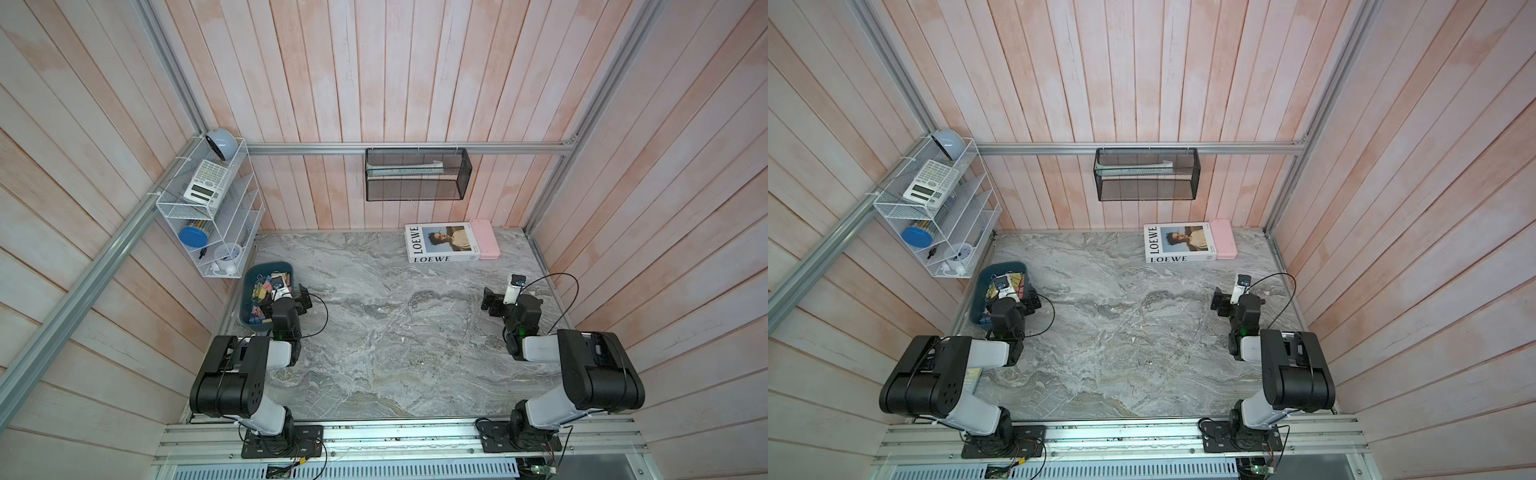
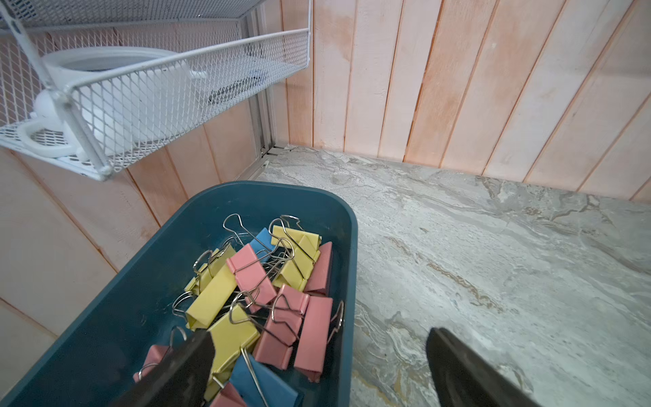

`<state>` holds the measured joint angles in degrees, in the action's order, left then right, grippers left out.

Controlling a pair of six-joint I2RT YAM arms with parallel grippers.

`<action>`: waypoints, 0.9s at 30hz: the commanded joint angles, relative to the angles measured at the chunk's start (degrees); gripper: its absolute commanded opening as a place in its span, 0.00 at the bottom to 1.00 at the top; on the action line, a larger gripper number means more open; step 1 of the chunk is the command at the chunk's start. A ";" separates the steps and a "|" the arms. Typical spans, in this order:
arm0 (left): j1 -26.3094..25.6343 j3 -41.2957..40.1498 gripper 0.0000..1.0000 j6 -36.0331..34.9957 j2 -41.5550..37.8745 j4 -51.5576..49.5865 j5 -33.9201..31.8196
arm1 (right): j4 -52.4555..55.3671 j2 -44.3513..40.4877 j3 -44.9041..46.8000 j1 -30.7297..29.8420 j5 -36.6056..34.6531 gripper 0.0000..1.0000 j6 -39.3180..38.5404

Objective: Take out the binder clips from the storage box
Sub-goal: Move the storage box to the center of the board.

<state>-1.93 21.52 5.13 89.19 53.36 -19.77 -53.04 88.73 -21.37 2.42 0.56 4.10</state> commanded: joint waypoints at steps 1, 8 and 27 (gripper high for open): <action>-0.09 -0.56 1.00 -0.77 0.33 0.78 0.70 | -0.53 0.55 0.23 0.03 0.04 0.98 0.21; -0.09 -0.51 1.00 -0.73 0.35 0.72 0.78 | -0.49 0.52 0.18 0.04 0.06 0.98 0.21; 0.09 -0.83 1.00 0.50 -10.97 -7.45 -2.45 | 3.38 -11.06 3.26 -1.53 -7.07 0.98 0.55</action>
<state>-1.89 20.34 5.17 83.02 49.28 -19.84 -51.57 83.00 -18.24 1.43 -2.92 4.32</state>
